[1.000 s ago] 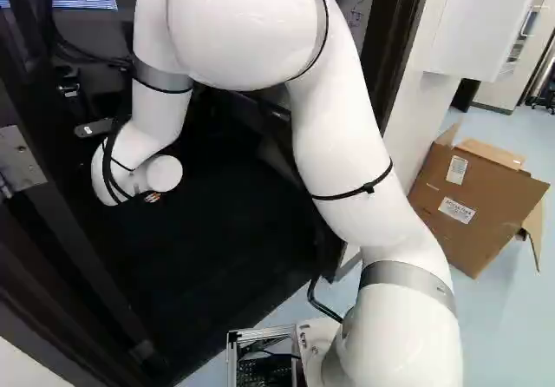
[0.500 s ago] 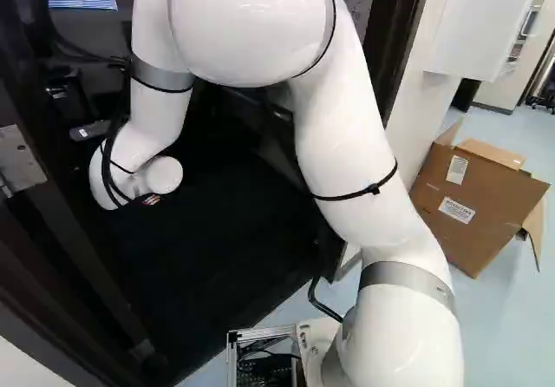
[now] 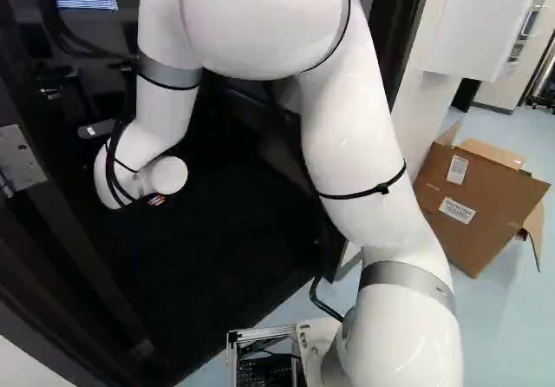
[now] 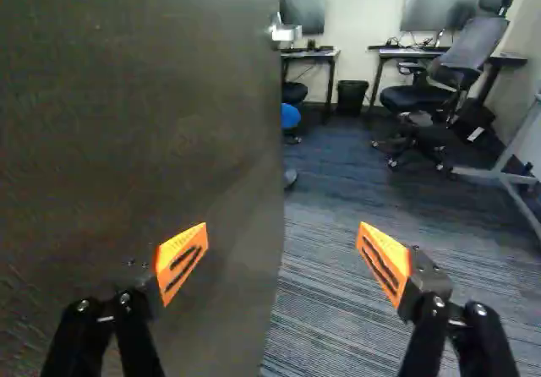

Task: Open the door and move inside

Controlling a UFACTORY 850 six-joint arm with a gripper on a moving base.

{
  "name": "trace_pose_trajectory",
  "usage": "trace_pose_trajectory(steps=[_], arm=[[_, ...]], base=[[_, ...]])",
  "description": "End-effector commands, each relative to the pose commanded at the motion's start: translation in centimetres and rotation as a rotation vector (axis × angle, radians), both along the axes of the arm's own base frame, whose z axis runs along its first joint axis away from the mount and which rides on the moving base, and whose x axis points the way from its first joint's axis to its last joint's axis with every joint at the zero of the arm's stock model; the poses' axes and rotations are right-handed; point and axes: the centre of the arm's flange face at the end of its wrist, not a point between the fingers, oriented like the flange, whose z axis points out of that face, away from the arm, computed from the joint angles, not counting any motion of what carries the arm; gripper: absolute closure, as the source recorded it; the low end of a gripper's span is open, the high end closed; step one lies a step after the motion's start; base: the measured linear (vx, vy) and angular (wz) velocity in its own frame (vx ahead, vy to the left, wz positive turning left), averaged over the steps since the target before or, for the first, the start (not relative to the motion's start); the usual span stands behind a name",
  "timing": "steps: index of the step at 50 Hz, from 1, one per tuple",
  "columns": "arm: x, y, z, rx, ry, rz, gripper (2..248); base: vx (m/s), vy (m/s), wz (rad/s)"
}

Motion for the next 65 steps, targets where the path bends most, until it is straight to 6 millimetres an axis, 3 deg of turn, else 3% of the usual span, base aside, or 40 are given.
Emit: trace_pose_trajectory(steps=[43, 65], arm=[[-0.3, -4.3, 0.4, -0.011, 0.024, -0.062, 3], [-1.0, -7.5, 0.8, -0.024, 0.035, -0.089, 3]], base=[[0.000, 0.000, 0.000], [0.000, 0.000, 0.000]])
